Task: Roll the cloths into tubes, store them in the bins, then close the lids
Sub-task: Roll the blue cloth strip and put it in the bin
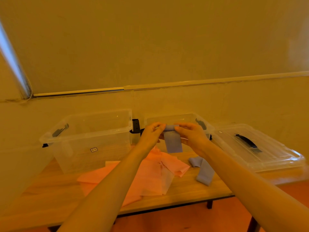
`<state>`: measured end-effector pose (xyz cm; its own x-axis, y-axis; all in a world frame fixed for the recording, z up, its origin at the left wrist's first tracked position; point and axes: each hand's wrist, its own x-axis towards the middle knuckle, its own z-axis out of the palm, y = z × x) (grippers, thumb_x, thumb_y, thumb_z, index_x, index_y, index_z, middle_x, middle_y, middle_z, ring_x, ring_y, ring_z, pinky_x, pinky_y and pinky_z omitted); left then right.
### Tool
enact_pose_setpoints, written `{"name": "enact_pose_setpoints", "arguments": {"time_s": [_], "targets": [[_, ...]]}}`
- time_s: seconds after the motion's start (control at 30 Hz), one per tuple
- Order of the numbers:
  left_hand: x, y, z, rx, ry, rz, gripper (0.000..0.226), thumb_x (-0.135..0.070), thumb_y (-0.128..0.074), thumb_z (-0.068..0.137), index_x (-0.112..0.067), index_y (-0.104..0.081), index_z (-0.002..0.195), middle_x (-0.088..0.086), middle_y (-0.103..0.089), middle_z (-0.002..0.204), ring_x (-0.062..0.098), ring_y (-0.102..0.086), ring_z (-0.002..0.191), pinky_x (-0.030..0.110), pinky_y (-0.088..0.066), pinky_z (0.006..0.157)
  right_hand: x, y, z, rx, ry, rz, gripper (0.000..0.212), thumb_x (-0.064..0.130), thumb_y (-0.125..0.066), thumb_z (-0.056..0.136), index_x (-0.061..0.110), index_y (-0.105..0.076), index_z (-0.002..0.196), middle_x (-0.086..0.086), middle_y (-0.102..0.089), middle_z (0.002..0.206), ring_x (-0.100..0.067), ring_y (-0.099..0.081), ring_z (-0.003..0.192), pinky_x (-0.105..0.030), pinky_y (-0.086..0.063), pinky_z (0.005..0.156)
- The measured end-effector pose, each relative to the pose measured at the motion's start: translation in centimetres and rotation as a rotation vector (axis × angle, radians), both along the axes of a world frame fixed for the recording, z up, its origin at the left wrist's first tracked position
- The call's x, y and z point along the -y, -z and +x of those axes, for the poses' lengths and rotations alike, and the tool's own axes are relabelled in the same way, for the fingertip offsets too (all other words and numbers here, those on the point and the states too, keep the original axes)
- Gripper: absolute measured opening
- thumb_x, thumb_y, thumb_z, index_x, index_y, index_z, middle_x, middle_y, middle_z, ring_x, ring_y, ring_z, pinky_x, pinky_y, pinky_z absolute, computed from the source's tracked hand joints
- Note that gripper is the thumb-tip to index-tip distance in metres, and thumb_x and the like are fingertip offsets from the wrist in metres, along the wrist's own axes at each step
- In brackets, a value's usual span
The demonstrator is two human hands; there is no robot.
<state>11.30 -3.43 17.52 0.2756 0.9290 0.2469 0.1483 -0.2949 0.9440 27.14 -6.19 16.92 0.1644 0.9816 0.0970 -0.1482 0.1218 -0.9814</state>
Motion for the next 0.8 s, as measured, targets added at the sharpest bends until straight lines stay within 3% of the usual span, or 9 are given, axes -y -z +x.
{"name": "enact_pose_setpoints", "arguments": {"time_s": [0.07, 0.27, 0.37, 0.57, 0.7, 0.8], "targets": [[-0.13, 0.19, 0.03, -0.024, -0.010, 0.023, 0.014, -0.026, -0.049, 0.099, -0.022, -0.063, 0.096, -0.004, -0.064, 0.083, 0.005, -0.060, 0.068, 0.020, -0.041, 0.059, 0.13, -0.14, -0.02, 0.003, -0.031, 0.013, 0.026, 0.005, -0.063, 0.090, 0.006, -0.061, 0.116, -0.009, -0.066, 0.105, -0.019, -0.066, 0.090, -0.026, -0.058, 0.066], [-0.03, 0.15, -0.26, -0.017, 0.023, 0.077, 0.013, -0.022, -0.054, 0.097, -0.025, -0.062, 0.107, -0.008, -0.065, 0.090, 0.003, -0.061, 0.075, 0.012, -0.044, 0.058, 0.16, -0.18, -0.14, -0.016, -0.020, -0.067, 0.020, 0.018, -0.065, 0.090, 0.007, -0.065, 0.107, -0.011, -0.069, 0.099, -0.021, -0.069, 0.084, -0.028, -0.055, 0.062], [0.12, 0.15, -0.04, -0.007, 0.036, 0.040, 0.014, -0.023, -0.052, 0.098, -0.024, -0.061, 0.109, -0.006, -0.065, 0.088, 0.004, -0.062, 0.073, 0.017, -0.044, 0.061, 0.18, -0.10, -0.08, -0.002, 0.020, -0.043, 0.024, 0.014, -0.066, 0.089, 0.004, -0.064, 0.111, -0.013, -0.068, 0.100, -0.020, -0.068, 0.081, -0.029, -0.056, 0.059], [-0.09, 0.56, -0.05, -0.030, 0.021, 0.021, 0.012, -0.026, -0.050, 0.099, -0.023, -0.061, 0.101, -0.005, -0.064, 0.085, 0.003, -0.059, 0.067, 0.020, -0.043, 0.062, 0.51, -0.25, -0.05, 0.000, -0.060, -0.009, 0.032, -0.002, -0.062, 0.089, 0.005, -0.058, 0.120, -0.009, -0.066, 0.101, -0.018, -0.066, 0.086, -0.030, -0.059, 0.068], [-0.03, 0.65, -0.18, -0.029, 0.046, 0.053, 0.013, -0.024, -0.051, 0.099, -0.024, -0.061, 0.107, -0.003, -0.065, 0.092, 0.008, -0.060, 0.077, 0.021, -0.045, 0.066, 0.55, -0.27, -0.33, -0.041, -0.065, -0.068, 0.021, 0.017, -0.062, 0.093, 0.005, -0.061, 0.111, -0.010, -0.068, 0.096, -0.020, -0.069, 0.082, -0.029, -0.058, 0.064], [-0.05, 0.81, -0.07, -0.012, 0.068, 0.044, 0.012, -0.023, -0.052, 0.098, -0.027, -0.060, 0.105, 0.001, -0.065, 0.095, 0.015, -0.062, 0.084, 0.033, -0.050, 0.075, 0.46, -0.11, -0.25, -0.011, -0.029, -0.060, 0.025, 0.018, -0.061, 0.093, 0.001, -0.062, 0.112, -0.009, -0.067, 0.093, -0.019, -0.068, 0.079, -0.028, -0.057, 0.060]]}}
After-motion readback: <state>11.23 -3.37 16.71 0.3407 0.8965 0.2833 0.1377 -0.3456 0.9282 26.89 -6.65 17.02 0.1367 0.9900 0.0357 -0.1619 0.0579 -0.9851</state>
